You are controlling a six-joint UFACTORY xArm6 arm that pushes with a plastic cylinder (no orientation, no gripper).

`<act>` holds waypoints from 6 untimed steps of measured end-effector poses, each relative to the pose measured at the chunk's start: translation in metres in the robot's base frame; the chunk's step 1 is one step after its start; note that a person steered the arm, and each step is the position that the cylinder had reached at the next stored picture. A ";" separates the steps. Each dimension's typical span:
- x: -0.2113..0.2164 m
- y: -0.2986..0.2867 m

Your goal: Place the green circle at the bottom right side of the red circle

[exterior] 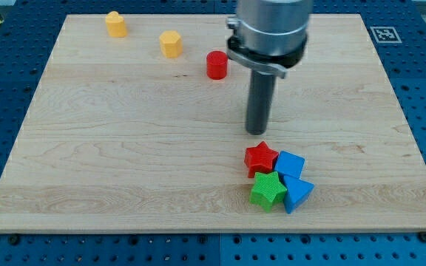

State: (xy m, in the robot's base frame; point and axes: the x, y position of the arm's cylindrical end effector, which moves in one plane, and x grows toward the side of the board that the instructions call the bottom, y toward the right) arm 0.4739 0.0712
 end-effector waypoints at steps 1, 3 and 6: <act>-0.016 -0.012; -0.026 -0.046; -0.009 0.039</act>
